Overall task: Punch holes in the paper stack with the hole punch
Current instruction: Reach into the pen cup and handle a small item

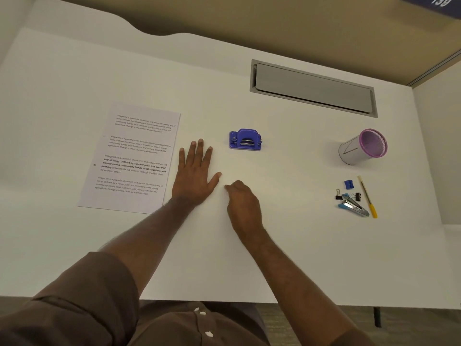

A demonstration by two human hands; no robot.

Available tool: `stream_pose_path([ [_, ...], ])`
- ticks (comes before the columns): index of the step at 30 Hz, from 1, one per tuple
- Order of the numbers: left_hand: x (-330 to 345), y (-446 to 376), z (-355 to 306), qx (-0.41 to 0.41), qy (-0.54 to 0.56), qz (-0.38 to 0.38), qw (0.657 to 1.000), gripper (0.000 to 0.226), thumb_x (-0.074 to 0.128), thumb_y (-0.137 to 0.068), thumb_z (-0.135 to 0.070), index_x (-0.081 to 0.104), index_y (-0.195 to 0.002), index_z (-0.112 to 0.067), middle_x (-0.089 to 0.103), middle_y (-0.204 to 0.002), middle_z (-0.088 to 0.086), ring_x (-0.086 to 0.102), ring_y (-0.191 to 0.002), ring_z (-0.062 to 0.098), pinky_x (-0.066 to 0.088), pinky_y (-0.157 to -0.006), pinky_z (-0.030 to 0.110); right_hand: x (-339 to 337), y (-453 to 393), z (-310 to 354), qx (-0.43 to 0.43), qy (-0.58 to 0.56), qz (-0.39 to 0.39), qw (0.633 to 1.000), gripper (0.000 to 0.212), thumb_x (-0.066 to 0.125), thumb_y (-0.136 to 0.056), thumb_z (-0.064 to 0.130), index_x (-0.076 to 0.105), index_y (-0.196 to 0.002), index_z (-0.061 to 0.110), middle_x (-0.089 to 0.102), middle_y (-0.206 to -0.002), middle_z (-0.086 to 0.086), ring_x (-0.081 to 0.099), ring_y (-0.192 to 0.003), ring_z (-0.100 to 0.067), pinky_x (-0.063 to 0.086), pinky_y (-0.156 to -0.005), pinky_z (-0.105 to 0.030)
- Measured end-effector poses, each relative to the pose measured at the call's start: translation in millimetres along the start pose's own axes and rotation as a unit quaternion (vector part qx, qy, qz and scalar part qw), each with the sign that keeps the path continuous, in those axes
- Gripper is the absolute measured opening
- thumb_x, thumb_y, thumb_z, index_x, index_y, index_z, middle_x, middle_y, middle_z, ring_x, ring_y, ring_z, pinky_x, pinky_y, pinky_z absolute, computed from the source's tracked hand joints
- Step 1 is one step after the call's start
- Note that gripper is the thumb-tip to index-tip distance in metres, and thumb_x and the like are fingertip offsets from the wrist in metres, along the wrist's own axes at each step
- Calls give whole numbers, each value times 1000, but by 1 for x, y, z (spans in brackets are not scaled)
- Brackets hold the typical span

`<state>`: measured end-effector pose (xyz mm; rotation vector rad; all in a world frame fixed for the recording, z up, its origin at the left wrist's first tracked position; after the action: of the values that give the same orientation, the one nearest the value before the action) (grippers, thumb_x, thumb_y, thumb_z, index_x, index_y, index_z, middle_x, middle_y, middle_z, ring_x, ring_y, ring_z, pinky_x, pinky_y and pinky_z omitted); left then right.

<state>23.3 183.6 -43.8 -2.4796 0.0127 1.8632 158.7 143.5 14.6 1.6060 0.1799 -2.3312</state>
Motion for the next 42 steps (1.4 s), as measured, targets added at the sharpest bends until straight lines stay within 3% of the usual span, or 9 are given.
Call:
stream_pose_path([
  [3, -1, 1, 0, -1, 1, -1, 1000, 76, 29, -101, -57, 20, -162, -12, 8, -171, 16, 5, -159, 33, 6, -127, 57, -13, -6, -16, 17, -21, -40, 999, 35, 60, -84, -10, 69, -117, -2, 70, -112, -20, 68, -100, -38, 59, -82, -47],
  [8, -1, 1, 0, 0, 3, 1, 1000, 77, 27, -100, -58, 19, -162, -12, 7, -171, 16, 5, -159, 33, 6, -127, 57, 9, -3, -3, -94, 67, 70, 991, 37, 53, -95, 1, 58, -131, -3, 59, -131, -18, 56, -120, -36, 59, -77, -50],
  [16, 2, 0, 1, 1, -8, -3, 1000, 77, 25, -100, -58, 19, -162, -12, 8, -171, 16, 7, -159, 33, 8, -127, 57, 6, 33, 4, -228, 141, 102, 958, 25, 63, -90, 2, 64, -115, -1, 63, -109, -11, 61, -95, -29, 52, -47, -39],
  [22, 2, 0, 1, 7, -2, -15, 1000, 76, 29, -100, -57, 22, -161, -12, 11, -170, 16, 9, -158, 34, 10, -127, 58, -5, 27, 12, -168, 136, 80, 973, 30, 70, -58, -18, 54, -66, 6, 56, -76, -10, 57, -67, -29, 35, -34, -28],
  [32, 1, 1, 1, 1, -1, -1, 1000, 77, 28, -100, -58, 19, -162, -13, 8, -171, 15, 5, -159, 32, 6, -128, 56, -5, 25, 18, -140, 131, 28, 981, 43, 73, -51, -13, 67, -87, 10, 58, -75, -8, 57, -62, -28, 29, -38, -25],
  [35, 1, 1, 1, 0, -4, 3, 1000, 77, 28, -100, -58, 19, -162, -13, 8, -171, 14, 5, -159, 32, 6, -128, 56, -4, 19, 11, -94, 83, 18, 992, 40, 65, -63, -12, 67, -97, 9, 59, -80, -11, 58, -67, -31, 43, -43, -32],
  [38, 1, 1, 1, 2, -6, 0, 1000, 77, 29, -100, -58, 20, -161, -12, 9, -171, 15, 6, -159, 32, 7, -128, 56, -12, 6, -23, 64, -76, 3, 995, 23, 55, -69, -5, 57, -78, 16, 58, -71, -4, 54, -64, -23, 46, -56, -36],
  [40, 1, 1, 1, 3, -9, 1, 1000, 76, 30, -100, -57, 21, -161, -12, 10, -171, 16, 7, -159, 33, 8, -127, 57, -17, 1, -58, 214, -220, -14, 952, 20, 60, -67, 0, 54, -67, 19, 61, -62, 4, 57, -57, -13, 45, -56, -26],
  [42, 2, 0, 1, 1, -13, 4, 1000, 76, 29, -100, -58, 21, -161, -13, 9, -171, 15, 7, -159, 33, 9, -127, 57, -16, -3, -89, 328, -380, -24, 865, 24, 66, -68, -3, 59, -62, 18, 66, -60, 1, 65, -56, -15, 53, -61, -26],
])
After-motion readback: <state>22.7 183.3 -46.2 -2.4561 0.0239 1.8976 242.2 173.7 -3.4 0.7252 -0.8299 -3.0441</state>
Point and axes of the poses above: each hand's wrist, its own y-axis away from the middle knuckle, its own x-axis out of the palm, z = x × y, the point moved 9 cm from there along -y, towards the middle knuckle
